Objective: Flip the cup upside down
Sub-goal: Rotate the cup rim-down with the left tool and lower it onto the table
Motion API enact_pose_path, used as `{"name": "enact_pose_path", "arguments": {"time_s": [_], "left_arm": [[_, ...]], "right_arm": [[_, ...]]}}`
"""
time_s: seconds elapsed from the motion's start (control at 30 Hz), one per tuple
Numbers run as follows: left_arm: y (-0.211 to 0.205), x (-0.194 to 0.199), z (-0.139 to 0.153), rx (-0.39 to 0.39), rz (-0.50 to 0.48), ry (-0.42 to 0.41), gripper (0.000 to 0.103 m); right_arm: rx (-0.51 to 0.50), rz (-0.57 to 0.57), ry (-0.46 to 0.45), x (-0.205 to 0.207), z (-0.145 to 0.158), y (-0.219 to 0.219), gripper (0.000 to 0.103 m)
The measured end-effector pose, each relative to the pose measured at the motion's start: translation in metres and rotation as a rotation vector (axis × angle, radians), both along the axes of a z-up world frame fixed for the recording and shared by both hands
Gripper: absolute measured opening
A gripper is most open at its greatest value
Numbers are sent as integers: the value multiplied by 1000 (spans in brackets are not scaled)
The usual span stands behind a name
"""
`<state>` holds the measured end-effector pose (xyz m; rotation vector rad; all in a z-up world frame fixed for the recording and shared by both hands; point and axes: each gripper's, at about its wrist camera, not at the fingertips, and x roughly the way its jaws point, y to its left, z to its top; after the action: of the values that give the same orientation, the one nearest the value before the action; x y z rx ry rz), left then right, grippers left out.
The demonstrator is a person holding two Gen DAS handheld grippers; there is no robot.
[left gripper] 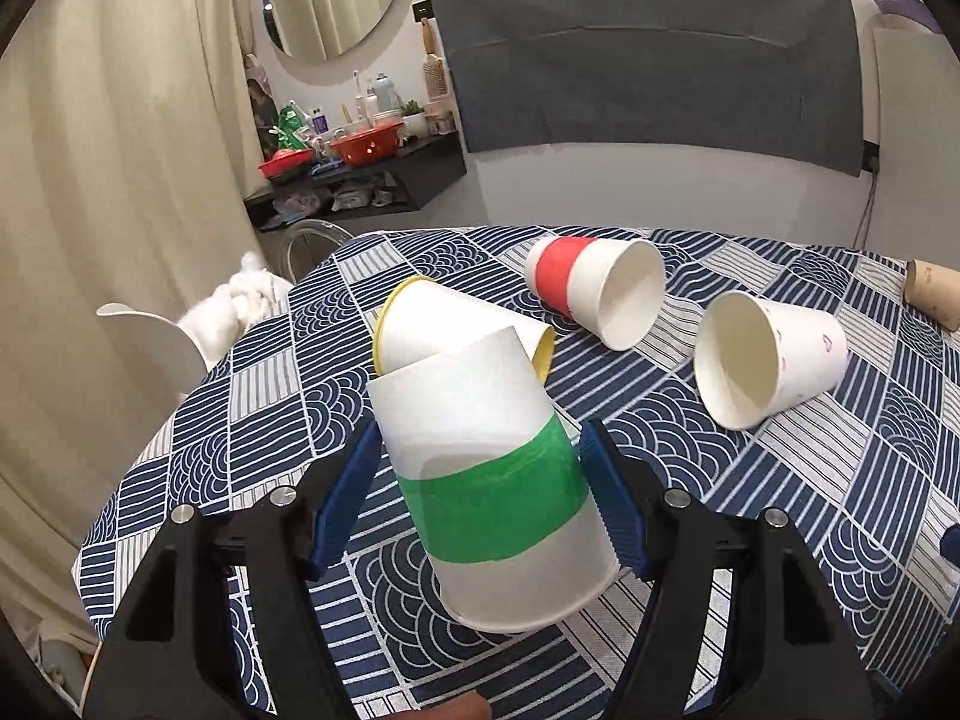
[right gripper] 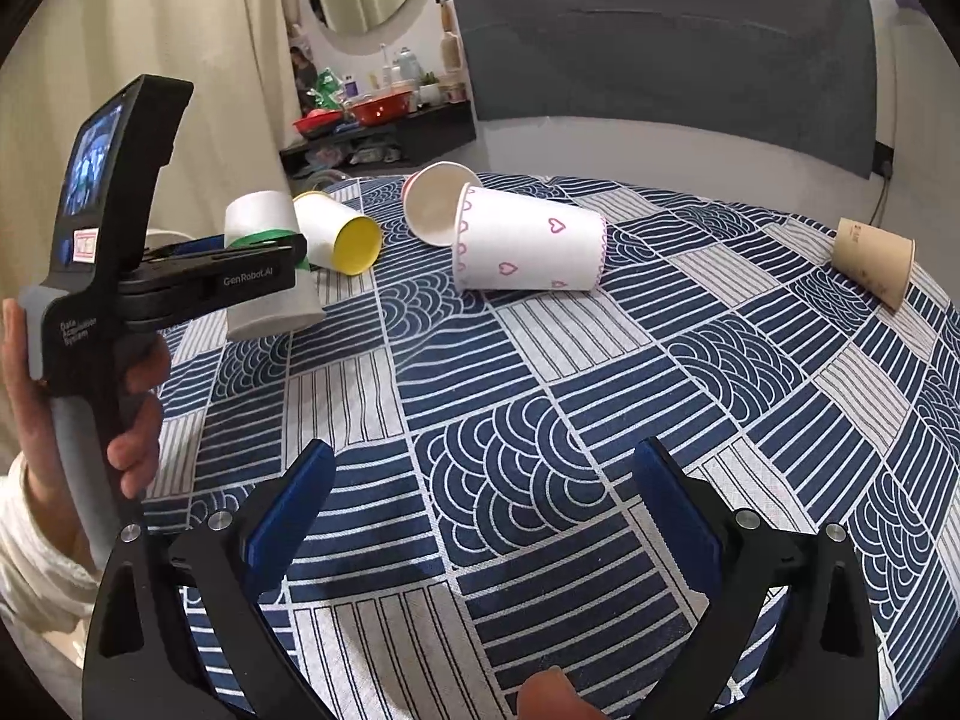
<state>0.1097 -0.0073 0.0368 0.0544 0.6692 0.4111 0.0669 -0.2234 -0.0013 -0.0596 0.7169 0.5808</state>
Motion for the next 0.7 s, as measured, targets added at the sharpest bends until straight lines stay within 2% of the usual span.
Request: {"name": "enact_pose_path", "arguments": {"time_s": [0.03,0.1,0.27,0.53,0.7], "left_arm": [[-1,-1,0,-5,-7,4,70],[-1,-6,1,-17,-24,2,80],[1,-21,2,-53,-53,19,87],[11,-45,0,-99,-77,42,90],[17,-59,-4,-80,-95,43,91]], "right_arm": [[0,0,2,0,0,0,95],[-6,3,5,0,0,-1,95],[2,3,10,-3,0,-3,95],[-1,-18,22,-5,0,2,95],[-7,-34,26,-10,0,11,95]]}}
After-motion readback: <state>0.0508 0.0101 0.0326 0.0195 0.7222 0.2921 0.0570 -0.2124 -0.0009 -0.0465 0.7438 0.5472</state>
